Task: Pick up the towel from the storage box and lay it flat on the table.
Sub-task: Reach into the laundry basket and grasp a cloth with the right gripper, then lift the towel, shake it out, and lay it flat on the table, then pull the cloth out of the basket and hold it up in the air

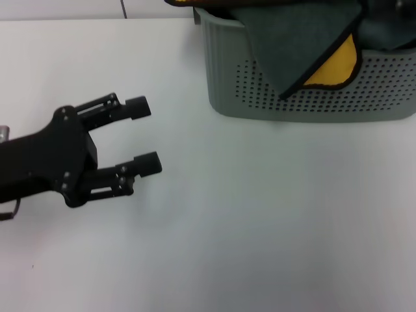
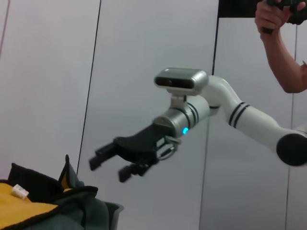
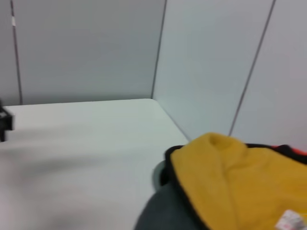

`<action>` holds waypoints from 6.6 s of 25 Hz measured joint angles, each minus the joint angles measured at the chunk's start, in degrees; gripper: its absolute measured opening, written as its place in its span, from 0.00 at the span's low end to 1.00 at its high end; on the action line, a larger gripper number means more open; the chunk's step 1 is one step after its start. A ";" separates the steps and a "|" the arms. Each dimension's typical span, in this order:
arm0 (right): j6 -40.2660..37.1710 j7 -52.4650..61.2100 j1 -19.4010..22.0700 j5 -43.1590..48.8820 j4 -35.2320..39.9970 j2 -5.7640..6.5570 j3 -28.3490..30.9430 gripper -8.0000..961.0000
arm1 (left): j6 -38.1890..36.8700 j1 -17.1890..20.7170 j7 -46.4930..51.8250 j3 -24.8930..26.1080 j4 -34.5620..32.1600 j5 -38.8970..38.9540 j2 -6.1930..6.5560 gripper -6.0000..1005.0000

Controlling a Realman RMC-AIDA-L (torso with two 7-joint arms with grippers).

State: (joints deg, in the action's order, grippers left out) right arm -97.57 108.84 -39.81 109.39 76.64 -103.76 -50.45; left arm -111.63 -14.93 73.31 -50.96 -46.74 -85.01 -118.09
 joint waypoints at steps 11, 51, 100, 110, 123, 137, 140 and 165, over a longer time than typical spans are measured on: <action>6.19 -8.37 -12.84 7.09 -22.57 0.38 -0.79 0.78 | -0.11 2.75 -2.48 0.23 3.25 -0.10 -0.13 0.80; 13.84 -8.10 -5.32 1.14 -1.09 -5.77 3.65 0.02 | -0.10 2.71 -3.10 0.60 3.32 2.66 -0.26 0.80; 10.65 3.12 -21.43 -17.38 -4.39 -4.38 -1.80 0.02 | 4.57 -10.03 -89.85 -41.64 35.96 62.15 -2.67 0.80; 9.18 3.10 -19.34 -17.40 -4.36 -5.78 -2.20 0.02 | 7.13 -9.97 -88.83 -48.27 36.05 70.46 -2.68 0.74; 8.61 2.97 -18.56 -17.97 -4.30 -6.39 -2.20 0.02 | 10.39 -9.94 -87.40 -49.38 36.05 70.74 -2.67 0.45; 8.42 2.96 -17.90 -18.08 -4.04 -6.55 -1.98 0.02 | 9.38 -9.52 -84.40 -50.68 36.01 70.46 -2.64 0.39; 8.42 2.95 -17.67 -18.08 -4.15 -6.55 -1.86 0.02 | 8.99 -9.47 -84.39 -51.45 36.01 70.57 -2.56 0.35; 7.41 2.95 -16.68 -18.95 -3.81 -7.00 -1.66 0.02 | 10.01 -9.99 -81.42 -51.28 35.98 72.41 -2.68 0.15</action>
State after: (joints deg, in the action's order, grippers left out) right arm -90.16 111.79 -56.49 90.43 72.83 -110.75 -52.11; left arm -101.62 -24.92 -8.11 -102.24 -10.75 -12.61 -120.76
